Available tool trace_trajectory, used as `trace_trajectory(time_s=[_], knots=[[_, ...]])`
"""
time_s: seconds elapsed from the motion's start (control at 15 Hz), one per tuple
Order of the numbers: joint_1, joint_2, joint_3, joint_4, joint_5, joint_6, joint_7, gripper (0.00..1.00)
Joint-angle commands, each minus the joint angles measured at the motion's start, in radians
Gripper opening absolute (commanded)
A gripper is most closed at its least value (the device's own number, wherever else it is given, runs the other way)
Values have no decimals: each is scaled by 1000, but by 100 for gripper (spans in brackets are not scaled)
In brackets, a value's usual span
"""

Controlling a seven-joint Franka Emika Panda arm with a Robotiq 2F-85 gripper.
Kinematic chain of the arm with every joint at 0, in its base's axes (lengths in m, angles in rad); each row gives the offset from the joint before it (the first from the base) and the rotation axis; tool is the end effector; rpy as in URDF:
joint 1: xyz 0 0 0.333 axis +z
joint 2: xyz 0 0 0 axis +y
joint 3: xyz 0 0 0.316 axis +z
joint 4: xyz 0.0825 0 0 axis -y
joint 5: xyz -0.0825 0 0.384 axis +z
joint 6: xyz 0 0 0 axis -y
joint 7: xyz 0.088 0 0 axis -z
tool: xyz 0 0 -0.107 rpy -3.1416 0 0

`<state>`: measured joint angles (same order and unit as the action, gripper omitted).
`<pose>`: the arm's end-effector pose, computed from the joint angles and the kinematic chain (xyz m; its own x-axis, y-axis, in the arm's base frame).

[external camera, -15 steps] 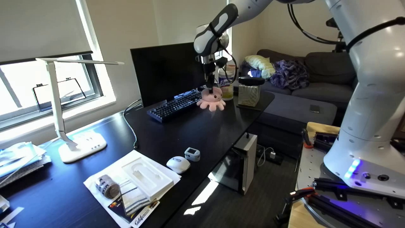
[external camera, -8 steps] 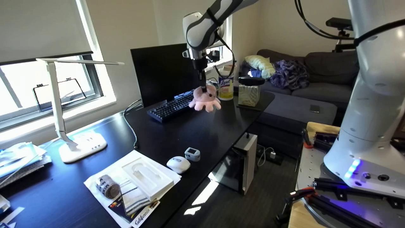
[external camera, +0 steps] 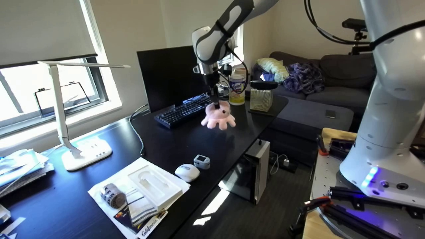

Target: Move the pink octopus toy to the left

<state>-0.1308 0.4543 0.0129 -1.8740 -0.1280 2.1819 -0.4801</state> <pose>0.6152 -0.0780 0.2584 0.8905 0.4211 -0.1723 0.4288 -0.9033 0.0085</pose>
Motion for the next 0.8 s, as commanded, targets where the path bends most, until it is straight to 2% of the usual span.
trace_trajectory(time_s=[0.0,0.33,0.4,0.53,0.73], knots=[[8,17,17,-91,54,65,58,7],[29,18,3,-186,59,170,162,7],[32,18,-1,-188,62,177,192,31],[34,14,-1,-191,60,191,215,34],[32,-20,3,-204,73,210,239,53]])
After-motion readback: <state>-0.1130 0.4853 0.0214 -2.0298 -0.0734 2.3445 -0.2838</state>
